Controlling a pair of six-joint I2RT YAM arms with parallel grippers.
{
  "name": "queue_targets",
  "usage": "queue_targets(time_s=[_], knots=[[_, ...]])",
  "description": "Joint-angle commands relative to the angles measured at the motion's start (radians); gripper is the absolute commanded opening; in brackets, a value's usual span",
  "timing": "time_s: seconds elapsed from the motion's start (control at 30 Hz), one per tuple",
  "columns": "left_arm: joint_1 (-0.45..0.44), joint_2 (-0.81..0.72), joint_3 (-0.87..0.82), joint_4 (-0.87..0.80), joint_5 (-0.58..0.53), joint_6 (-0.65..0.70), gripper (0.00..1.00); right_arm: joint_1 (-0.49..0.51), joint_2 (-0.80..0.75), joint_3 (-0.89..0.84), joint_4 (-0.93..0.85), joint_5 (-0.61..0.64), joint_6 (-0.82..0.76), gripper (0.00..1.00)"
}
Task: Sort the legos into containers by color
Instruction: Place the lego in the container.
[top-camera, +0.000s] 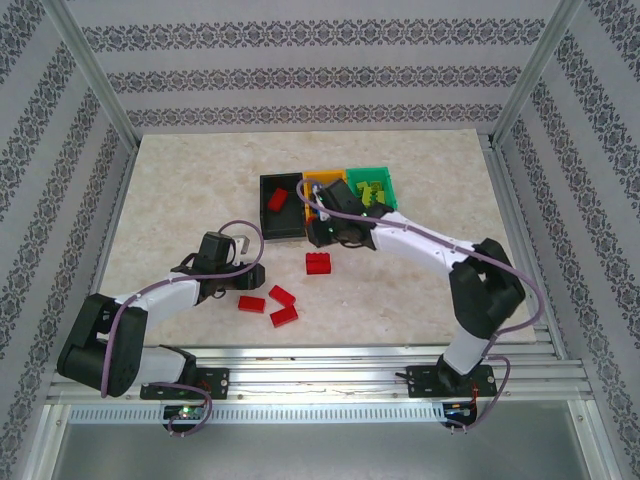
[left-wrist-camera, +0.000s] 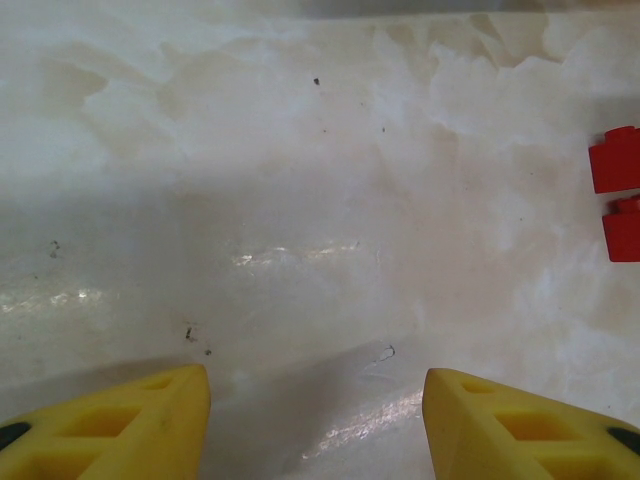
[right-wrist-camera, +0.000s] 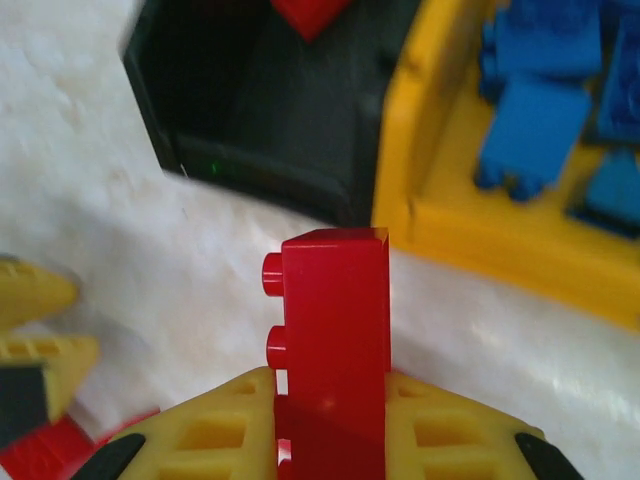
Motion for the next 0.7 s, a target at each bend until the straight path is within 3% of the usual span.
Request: queue_targets(time_s=[0.0, 0.3, 0.4, 0.67], knots=[[0.011, 0.007, 0.026, 0.028, 0.010, -0.002, 0.59, 0.006, 0.099, 0.131, -0.024, -0.013, -0.029, 0.22], [0.010, 0.003, 0.023, 0.029, 0.003, -0.001, 0.58, -0.047, 0.391, 0.509, -0.058, -0.038, -0.016, 0.23], [0.012, 0.003, 0.023, 0.026, 0.004, -0.001, 0.59, -0.077, 0.450, 0.598, -0.079, -0.059, -0.004, 0.28], [0.011, 0.006, 0.024, 0.027, 0.007, 0.000, 0.59, -0.069, 0.386, 0.527, -0.060, -0.063, -0.006, 0.42]])
